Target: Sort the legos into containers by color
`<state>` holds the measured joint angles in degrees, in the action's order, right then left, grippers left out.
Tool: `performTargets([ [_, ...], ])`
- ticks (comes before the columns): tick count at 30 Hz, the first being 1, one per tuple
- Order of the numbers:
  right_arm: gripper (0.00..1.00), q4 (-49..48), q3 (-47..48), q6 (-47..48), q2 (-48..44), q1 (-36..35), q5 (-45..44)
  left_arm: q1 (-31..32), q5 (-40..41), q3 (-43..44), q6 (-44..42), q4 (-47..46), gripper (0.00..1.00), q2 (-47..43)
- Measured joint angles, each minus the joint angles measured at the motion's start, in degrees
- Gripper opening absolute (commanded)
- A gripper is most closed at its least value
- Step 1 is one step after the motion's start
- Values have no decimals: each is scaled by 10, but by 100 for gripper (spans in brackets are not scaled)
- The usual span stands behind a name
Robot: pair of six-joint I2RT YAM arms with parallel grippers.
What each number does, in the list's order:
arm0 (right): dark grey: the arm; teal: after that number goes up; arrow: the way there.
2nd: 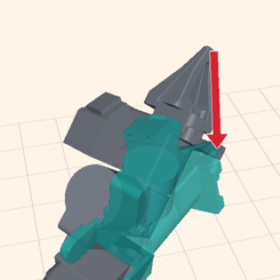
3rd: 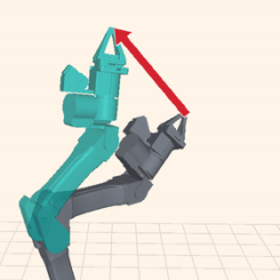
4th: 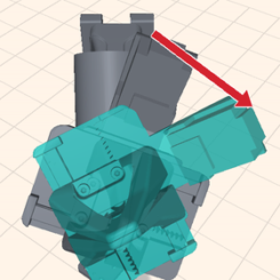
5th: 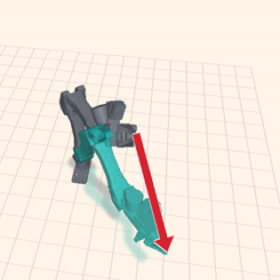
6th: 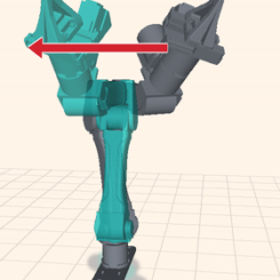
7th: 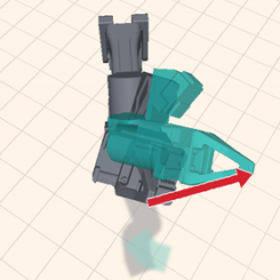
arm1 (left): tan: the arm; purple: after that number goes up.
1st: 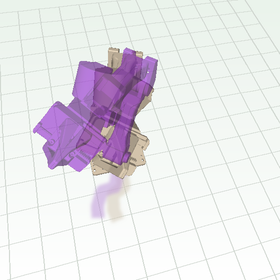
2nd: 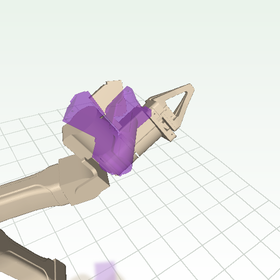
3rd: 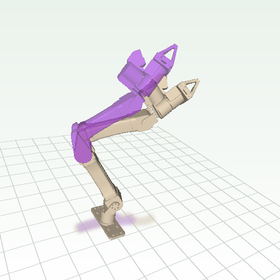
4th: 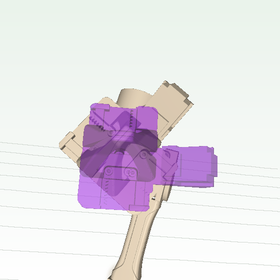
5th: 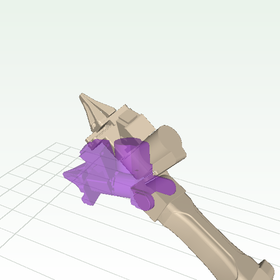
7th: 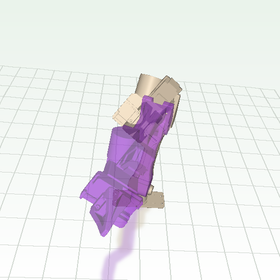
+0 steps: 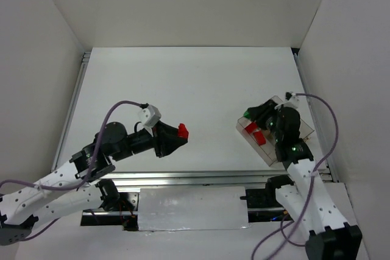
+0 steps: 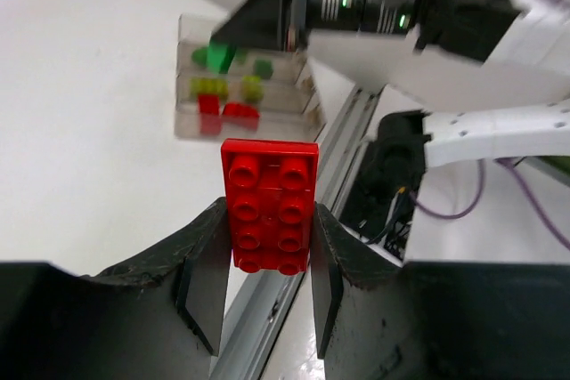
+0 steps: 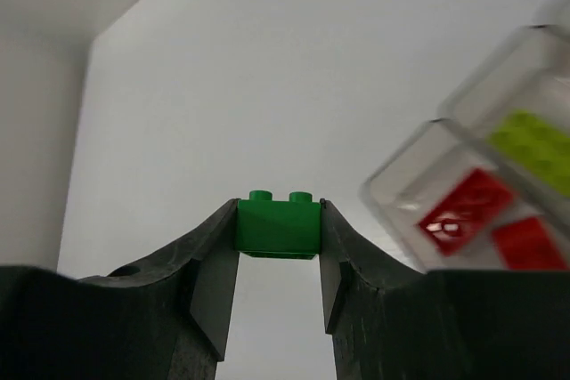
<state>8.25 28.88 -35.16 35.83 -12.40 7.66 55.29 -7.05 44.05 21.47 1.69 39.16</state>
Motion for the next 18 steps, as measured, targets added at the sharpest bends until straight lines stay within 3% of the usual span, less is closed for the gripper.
performTargets([
  [6, 0, 63, 72, -117, 134, 206, -217, -2, -15, -10, 12, 11, 0, 78],
  [15, 12, 70, 176, -167, 332, 270, -306, -2, -81, -45, 25, -25, 0, 129],
  [18, 42, 70, 174, -168, 365, 276, -308, -2, -90, -45, 25, -35, 0, 143],
])
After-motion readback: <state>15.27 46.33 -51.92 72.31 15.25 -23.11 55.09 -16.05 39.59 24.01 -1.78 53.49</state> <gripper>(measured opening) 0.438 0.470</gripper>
